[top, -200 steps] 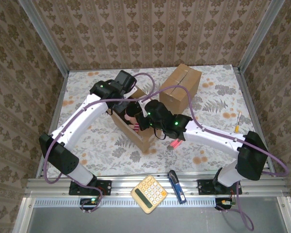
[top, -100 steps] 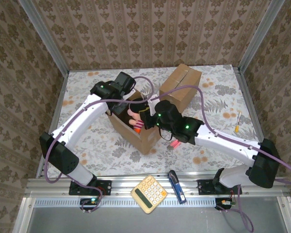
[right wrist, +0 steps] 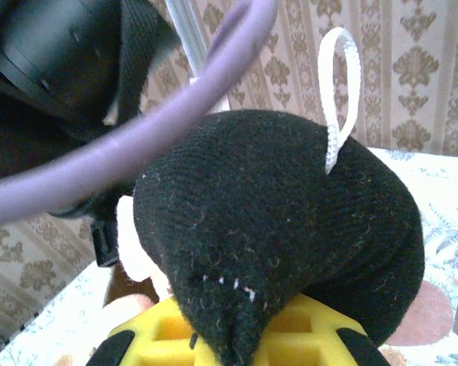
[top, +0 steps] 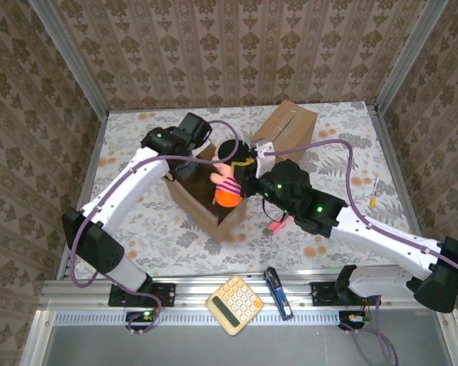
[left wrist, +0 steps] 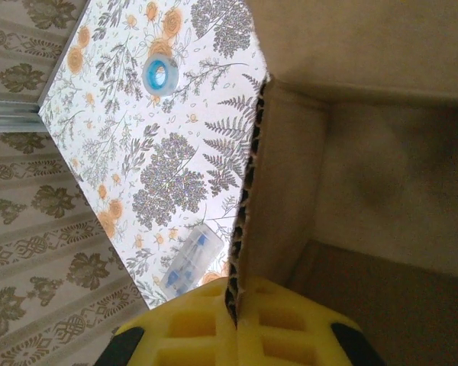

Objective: Unpack the express box

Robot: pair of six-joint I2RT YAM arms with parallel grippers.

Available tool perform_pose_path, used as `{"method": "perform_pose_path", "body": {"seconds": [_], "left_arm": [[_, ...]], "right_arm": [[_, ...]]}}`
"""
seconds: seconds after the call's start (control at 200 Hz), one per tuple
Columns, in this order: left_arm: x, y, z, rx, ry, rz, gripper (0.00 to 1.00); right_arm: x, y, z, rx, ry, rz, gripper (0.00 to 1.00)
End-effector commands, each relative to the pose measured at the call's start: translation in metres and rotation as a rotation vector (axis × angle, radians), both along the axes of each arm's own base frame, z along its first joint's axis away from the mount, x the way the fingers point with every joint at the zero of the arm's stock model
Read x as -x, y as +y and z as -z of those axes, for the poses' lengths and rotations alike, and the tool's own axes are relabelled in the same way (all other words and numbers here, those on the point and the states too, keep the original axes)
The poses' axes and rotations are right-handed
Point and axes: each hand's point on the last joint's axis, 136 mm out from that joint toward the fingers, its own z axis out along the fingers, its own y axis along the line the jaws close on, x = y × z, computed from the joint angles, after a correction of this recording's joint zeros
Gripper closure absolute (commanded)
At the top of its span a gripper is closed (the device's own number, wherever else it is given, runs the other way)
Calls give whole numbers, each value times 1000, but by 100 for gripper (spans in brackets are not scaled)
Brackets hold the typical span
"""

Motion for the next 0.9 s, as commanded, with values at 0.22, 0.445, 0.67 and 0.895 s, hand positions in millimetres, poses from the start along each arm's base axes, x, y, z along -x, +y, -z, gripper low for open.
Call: {"method": "perform_pose_path", "body": {"seconds": [0.22, 0.445, 0.67, 0.895], "left_arm": [[-5, 29, 7, -11, 31, -162, 100], [-14, 47, 3, 103, 51, -325, 100], [-26, 69, 2, 232, 55, -502, 100], [-38, 69, 2, 493, 53, -604, 100]], "right_arm": [[0, -27, -53, -81, -117, 85, 100], [1, -67, -65, -41, -110, 197, 100], [-4, -141, -50, 17, -20, 405, 100], [-23, -224, -1, 120, 161, 650, 100]]}}
